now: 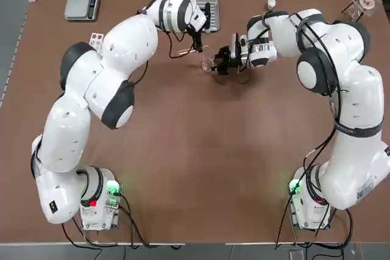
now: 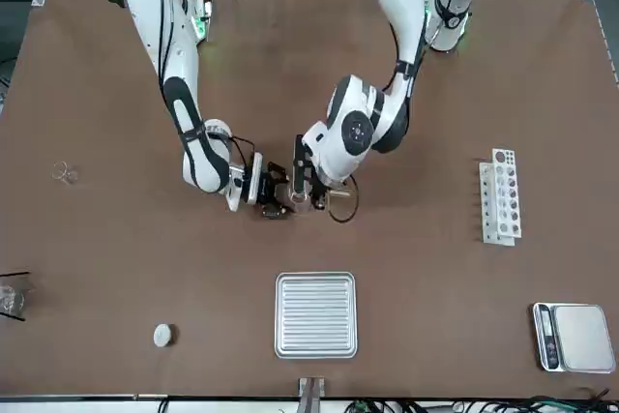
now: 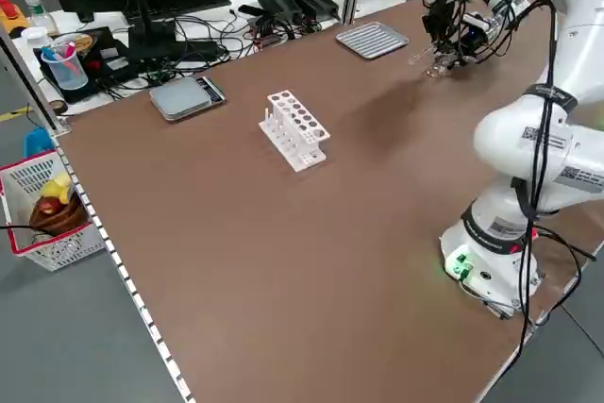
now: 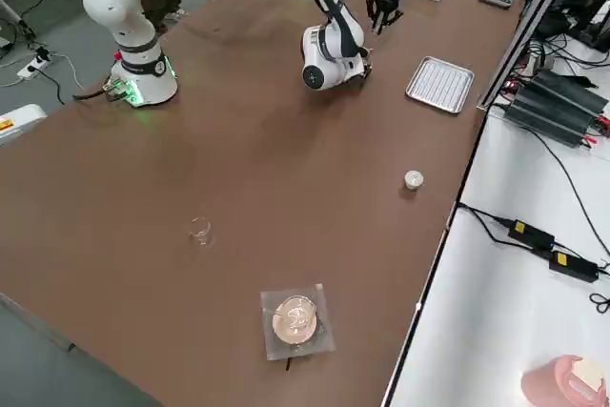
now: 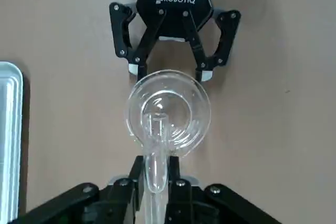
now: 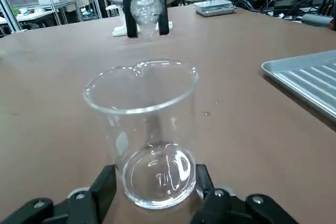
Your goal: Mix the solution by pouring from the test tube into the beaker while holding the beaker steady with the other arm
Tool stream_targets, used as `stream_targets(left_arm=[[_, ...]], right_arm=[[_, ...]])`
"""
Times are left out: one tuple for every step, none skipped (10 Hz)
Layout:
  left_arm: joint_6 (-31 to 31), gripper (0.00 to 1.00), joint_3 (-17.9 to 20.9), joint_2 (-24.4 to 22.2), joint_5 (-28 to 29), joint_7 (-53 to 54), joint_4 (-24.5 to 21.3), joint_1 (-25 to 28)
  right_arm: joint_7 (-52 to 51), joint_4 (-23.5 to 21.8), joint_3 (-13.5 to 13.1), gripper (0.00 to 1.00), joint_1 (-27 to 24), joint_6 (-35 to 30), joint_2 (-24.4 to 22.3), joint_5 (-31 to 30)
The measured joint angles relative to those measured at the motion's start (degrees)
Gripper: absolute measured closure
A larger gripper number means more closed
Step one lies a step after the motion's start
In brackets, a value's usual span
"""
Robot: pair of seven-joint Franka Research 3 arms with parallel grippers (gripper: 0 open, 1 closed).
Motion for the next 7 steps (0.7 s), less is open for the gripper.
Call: stream_targets(left_arm=[[0.0,0.79,0.0,0.0,1.7,-0.6,0.9,-0.1],[0.0,0.79,0.1,0.0,2.3,-1.1,1.5,-0.2],[0.0,0.79,0.1,0.1,2.7,-1.4,1.5,-0.5],[0.0,0.79,0.1,0.3,3.3,-1.9,1.5,-0.8],[0.0,0.79,0.1,0.6,4.3,-2.1,1.5,-1.0],[0.0,0.79,0.1,0.8,5.5,-2.7,1.6,-1.3],[0.0,0.79,0.1,0.9,7.2,-3.8,1.8,-1.6]], right_arm=[[0.0,0.0,0.0,0.31,0.0,0.0,0.0,0.0],[0.0,0.0,0.0,0.31,0.0,0.0,0.0,0.0],[0.0,0.0,0.0,0.31,0.0,0.0,0.0,0.0],[0.0,0.0,0.0,0.31,0.0,0.0,0.0,0.0],[0.0,0.0,0.0,0.31,0.0,0.0,0.0,0.0],[0.0,0.0,0.0,0.31,0.0,0.0,0.0,0.0],[0.0,0.0,0.0,0.31,0.0,0.0,0.0,0.0]])
